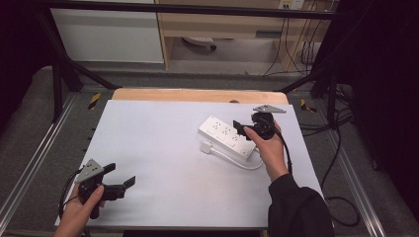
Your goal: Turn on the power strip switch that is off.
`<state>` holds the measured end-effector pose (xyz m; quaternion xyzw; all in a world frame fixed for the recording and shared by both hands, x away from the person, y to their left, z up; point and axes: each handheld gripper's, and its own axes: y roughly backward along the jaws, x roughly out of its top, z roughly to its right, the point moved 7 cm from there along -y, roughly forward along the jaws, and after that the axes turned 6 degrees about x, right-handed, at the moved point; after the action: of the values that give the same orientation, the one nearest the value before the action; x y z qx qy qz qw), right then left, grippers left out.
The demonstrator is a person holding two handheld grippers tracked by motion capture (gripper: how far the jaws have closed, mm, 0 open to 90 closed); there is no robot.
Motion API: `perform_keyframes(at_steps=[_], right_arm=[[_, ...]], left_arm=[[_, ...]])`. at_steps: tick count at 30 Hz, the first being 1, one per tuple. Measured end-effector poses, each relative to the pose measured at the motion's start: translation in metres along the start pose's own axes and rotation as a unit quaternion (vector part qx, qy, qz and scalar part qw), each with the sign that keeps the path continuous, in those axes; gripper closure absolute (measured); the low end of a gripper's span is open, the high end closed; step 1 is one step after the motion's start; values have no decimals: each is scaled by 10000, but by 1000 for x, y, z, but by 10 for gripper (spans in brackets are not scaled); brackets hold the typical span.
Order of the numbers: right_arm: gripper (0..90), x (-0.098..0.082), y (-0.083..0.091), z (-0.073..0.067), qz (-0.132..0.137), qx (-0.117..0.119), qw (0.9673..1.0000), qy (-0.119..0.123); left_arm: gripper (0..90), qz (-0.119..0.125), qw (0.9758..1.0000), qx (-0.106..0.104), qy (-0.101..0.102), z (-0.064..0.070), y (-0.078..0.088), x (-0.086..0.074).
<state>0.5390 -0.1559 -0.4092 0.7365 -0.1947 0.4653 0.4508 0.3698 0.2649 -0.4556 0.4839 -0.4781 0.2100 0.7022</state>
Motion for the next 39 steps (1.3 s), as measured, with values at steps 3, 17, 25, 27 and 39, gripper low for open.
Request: perform_keyframes(at_steps=[3, 17, 25, 27, 39], right_arm=[[231, -2, -4, 1, -66, -57, 9999, -56], [476, -7, -12, -6, -96, -67, 9996, 270], [644, -11, -13, -12, -29, 122, 9992, 369], [669, -11, -12, -13, 45, 175, 9991, 370], [825, -21, -16, -19, 388, 262, 9974, 546]], left_arm=[[62, -5, 10000, 6, -5, 0, 0, 0], [63, 2, 10000, -22, 21, 0, 0, 0], [63, -10, 10000, 8, -41, 0, 0, 0], [63, -7, 10000, 9, -43, 0, 1, 0], [63, -56, 10000, 24, -17, -1, 0, -1]])
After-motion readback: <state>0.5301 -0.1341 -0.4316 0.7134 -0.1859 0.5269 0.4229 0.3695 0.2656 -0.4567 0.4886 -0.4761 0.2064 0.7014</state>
